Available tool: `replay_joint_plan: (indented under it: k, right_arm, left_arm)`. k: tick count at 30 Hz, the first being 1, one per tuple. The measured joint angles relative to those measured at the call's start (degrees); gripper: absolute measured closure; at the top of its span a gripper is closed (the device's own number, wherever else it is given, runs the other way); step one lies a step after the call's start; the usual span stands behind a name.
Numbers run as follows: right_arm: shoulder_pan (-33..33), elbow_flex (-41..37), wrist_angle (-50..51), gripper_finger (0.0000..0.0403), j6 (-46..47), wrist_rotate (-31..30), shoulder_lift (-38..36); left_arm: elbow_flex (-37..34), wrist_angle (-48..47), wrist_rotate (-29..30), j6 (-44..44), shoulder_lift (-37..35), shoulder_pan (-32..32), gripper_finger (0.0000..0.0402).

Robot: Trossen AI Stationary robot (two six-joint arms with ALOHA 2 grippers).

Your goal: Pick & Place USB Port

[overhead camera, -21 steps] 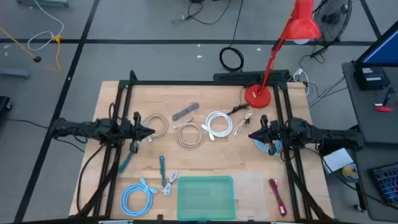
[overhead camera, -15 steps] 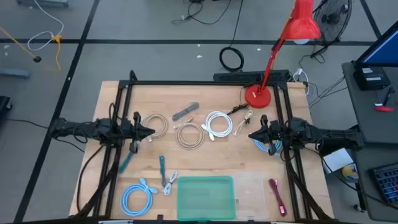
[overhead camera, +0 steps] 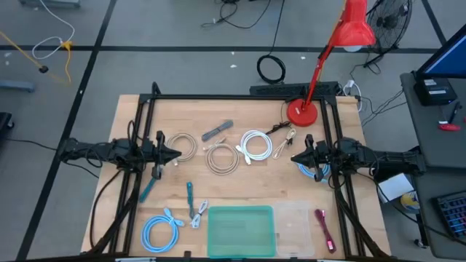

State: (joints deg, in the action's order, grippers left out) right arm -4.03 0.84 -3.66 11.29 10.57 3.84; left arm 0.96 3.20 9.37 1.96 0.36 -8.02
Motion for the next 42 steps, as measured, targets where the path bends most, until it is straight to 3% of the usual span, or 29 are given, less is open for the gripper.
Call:
replay_joint_plan:
  k: [17, 20, 27, 32, 35, 37, 42]
  right_arm:
    - [0.0, 0.0, 0.0, 0.0403, 0.0, 0.0, 0.0]
    - [0.0, 0.0, -2.7, 0.0403, -0.7, -5.2, 0.3]
    - [0.0, 0.0, -27.4, 0.0403, 27.2, -8.3, 0.7]
    - [0.0, 0.0, -43.1, 0.0403, 36.9, -23.1, 0.7]
    - [0.0, 0.0, -48.7, 0.0403, 37.5, -31.6, 0.7]
    - [0.0, 0.0, -50.1, 0.0403, 37.0, -34.2, 0.7]
    - [0.0, 0.0, -50.6, 0.0403, 36.0, -40.9, 0.7]
  left_arm:
    - [0.0, 0.0, 0.0, 0.0, 0.0, 0.0, 0.0378]
    - [0.0, 0.0, 0.0, 0.0, 0.0, 0.0, 0.0378]
    - [0.0, 0.0, 0.0, 0.0, 0.0, 0.0, 0.0378]
    - [0.0, 0.0, 0.0, 0.0, 0.0, 0.0, 0.0378]
    - [0.0, 0.0, 0.0, 0.0, 0.0, 0.0, 0.0378]
    - [0.0, 0.0, 0.9, -0.3, 0.0, 0.0, 0.0378]
    - [0.0, 1.6, 15.1, -5.5, 0.0, 0.8, 0.0378]
